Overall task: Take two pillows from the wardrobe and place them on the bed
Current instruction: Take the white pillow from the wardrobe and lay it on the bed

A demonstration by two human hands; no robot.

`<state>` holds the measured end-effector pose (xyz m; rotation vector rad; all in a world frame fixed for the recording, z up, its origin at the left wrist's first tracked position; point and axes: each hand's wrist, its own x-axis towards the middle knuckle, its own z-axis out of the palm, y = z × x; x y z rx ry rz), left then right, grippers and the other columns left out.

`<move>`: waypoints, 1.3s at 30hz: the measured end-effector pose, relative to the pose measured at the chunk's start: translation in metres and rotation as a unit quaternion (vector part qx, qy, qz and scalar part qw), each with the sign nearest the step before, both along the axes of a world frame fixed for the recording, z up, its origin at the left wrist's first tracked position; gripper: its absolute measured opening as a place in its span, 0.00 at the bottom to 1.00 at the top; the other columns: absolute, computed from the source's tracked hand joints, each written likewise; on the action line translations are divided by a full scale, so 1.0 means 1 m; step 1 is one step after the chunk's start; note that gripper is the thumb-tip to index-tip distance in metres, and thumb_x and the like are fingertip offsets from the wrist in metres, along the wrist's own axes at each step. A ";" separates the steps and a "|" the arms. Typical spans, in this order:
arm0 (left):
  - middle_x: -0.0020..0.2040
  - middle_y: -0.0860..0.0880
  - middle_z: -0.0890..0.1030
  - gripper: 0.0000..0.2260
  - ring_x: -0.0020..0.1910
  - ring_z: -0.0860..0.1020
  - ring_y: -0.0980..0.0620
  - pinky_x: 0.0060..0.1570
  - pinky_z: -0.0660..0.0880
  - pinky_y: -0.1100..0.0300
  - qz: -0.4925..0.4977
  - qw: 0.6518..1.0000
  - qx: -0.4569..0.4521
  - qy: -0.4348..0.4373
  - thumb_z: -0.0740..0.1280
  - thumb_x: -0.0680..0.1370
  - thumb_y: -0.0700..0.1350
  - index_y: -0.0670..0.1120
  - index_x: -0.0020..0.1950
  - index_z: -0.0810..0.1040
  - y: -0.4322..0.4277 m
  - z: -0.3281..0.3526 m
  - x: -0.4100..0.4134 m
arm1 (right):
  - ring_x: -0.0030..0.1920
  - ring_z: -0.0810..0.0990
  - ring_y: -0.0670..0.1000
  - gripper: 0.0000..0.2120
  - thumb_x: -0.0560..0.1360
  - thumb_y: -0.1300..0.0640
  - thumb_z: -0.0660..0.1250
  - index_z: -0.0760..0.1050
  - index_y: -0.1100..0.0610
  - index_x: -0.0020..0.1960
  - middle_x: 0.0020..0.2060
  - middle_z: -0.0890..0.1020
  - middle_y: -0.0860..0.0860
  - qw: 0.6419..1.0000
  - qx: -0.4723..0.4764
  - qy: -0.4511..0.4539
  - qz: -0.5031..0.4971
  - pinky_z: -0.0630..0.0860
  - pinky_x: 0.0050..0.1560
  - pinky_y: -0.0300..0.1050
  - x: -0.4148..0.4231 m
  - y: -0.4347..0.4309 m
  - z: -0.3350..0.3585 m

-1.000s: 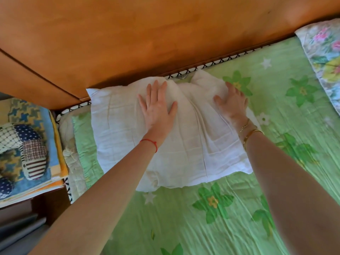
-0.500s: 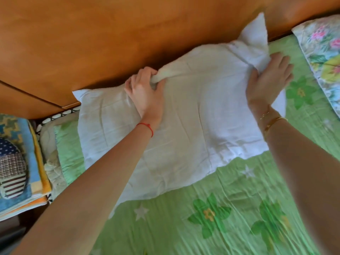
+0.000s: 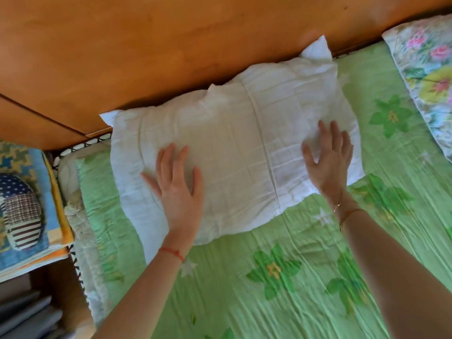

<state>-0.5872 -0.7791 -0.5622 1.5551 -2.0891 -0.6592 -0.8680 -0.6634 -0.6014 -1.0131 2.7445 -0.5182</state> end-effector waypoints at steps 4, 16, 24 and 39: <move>0.81 0.42 0.57 0.30 0.80 0.55 0.37 0.75 0.52 0.32 0.138 0.988 0.067 0.005 0.69 0.79 0.50 0.46 0.78 0.64 0.044 -0.004 0.036 | 0.78 0.52 0.67 0.39 0.73 0.62 0.66 0.54 0.48 0.80 0.80 0.55 0.54 0.986 0.076 0.035 0.145 0.59 0.72 0.72 0.018 0.026 0.005; 0.57 0.47 0.79 0.31 0.55 0.78 0.47 0.53 0.74 0.55 0.345 0.855 0.339 0.186 0.75 0.72 0.58 0.40 0.66 0.73 0.013 -0.015 0.081 | 0.79 0.40 0.67 0.37 0.78 0.66 0.62 0.47 0.52 0.80 0.81 0.40 0.45 0.960 0.250 -0.029 0.125 0.56 0.70 0.77 0.023 0.025 0.005; 0.43 0.57 0.79 0.15 0.38 0.78 0.64 0.40 0.74 0.63 0.284 0.921 0.134 0.229 0.73 0.76 0.48 0.43 0.56 0.74 0.017 0.002 0.076 | 0.80 0.43 0.64 0.30 0.81 0.64 0.57 0.51 0.53 0.80 0.80 0.44 0.40 0.954 0.291 -0.035 0.064 0.59 0.67 0.79 0.023 0.032 0.015; 0.76 0.42 0.68 0.31 0.70 0.72 0.42 0.61 0.71 0.53 0.304 0.912 0.214 0.172 0.66 0.79 0.56 0.47 0.79 0.61 -0.045 -0.005 0.080 | 0.58 0.73 0.64 0.18 0.75 0.57 0.68 0.69 0.68 0.57 0.55 0.74 0.63 0.977 -0.127 -0.103 -0.136 0.65 0.54 0.42 0.120 -0.002 0.032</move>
